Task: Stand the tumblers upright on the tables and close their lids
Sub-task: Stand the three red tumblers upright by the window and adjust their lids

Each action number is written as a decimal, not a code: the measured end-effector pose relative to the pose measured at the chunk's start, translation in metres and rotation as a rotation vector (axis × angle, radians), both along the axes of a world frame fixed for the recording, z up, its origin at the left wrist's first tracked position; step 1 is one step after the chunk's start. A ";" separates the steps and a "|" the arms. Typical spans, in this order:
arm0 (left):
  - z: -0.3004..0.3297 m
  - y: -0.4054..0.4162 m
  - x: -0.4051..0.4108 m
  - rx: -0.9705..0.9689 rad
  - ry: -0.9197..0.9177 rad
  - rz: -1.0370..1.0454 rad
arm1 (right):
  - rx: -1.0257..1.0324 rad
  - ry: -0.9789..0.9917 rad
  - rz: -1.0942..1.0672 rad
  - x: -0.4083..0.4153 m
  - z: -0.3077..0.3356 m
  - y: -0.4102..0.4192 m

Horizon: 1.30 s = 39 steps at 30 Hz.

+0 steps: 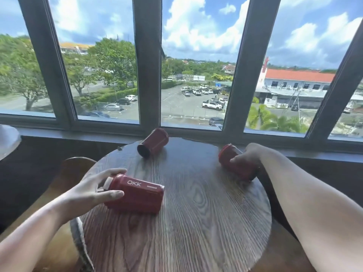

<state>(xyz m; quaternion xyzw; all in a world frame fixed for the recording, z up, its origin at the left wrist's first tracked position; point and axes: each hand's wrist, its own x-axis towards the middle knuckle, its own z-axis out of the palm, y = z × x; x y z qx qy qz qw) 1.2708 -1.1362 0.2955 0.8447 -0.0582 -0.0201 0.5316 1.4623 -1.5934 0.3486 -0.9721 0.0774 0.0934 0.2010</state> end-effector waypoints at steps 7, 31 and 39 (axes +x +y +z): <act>0.002 -0.004 -0.005 -0.031 -0.004 0.006 | 0.168 -0.033 0.070 0.000 -0.009 0.013; -0.012 0.012 0.009 0.033 -0.011 0.009 | 0.635 -0.385 0.230 -0.052 -0.069 0.136; -0.008 0.009 0.006 0.122 -0.010 0.024 | 0.694 -0.327 0.282 -0.054 -0.070 0.130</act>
